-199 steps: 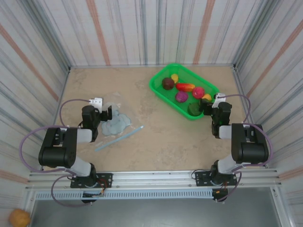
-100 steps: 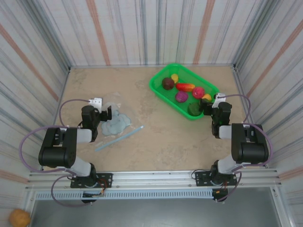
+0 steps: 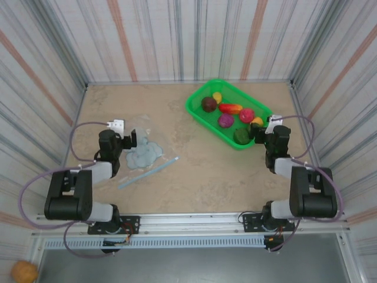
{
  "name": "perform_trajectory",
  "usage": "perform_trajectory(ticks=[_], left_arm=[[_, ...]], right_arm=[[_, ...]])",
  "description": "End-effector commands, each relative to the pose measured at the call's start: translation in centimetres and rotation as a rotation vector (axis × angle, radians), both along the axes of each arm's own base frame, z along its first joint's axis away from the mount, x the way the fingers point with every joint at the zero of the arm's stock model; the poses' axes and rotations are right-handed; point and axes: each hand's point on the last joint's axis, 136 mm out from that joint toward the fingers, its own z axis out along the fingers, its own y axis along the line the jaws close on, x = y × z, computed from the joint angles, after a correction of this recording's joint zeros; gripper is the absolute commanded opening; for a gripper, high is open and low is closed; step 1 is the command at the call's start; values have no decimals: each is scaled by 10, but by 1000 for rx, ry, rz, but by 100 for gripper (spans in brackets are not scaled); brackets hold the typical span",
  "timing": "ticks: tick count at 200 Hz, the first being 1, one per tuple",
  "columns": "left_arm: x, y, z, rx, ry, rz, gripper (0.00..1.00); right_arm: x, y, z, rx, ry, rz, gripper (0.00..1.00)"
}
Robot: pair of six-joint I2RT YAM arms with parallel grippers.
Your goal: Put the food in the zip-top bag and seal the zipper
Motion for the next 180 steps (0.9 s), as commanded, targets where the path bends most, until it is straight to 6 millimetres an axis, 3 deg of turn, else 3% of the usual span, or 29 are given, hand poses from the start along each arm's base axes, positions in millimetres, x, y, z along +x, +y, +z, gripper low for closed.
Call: perform_trajectory(ticks=[1, 23, 42, 69, 83, 97, 110, 123, 142, 159, 180], left_arm=[[1, -7, 36, 47, -69, -5, 99], [-5, -35, 84, 123, -186, -94, 99], [-20, -54, 125, 125, -273, -114, 99], [-70, -101, 168, 105, -282, -256, 99], [-99, -124, 181, 78, -230, -329, 99], [-121, -130, 182, 75, -132, -325, 99], [-146, -115, 165, 0, 84, -252, 99], [-168, -118, 151, 23, 241, -331, 99], [-180, -104, 130, -46, 371, -241, 99], [-202, -128, 117, -169, 548, -374, 99], [-225, -148, 88, -279, 779, -412, 99]], right_arm=[[-9, 2, 39, -83, -47, -11, 99], [-19, 14, 78, -94, -100, 7, 99], [-35, 47, 122, -97, -162, 77, 99], [-74, 108, 169, -82, -204, 232, 99], [-94, 120, 189, -42, -172, 204, 99], [-116, 134, 202, -3, -87, 235, 99], [-137, 149, 206, 65, 14, 351, 99], [-151, 156, 209, 153, 40, 424, 99], [-165, 173, 203, 293, 105, 582, 99], [-166, 174, 186, 350, 263, 599, 99], [-174, 176, 178, 332, 245, 594, 99]])
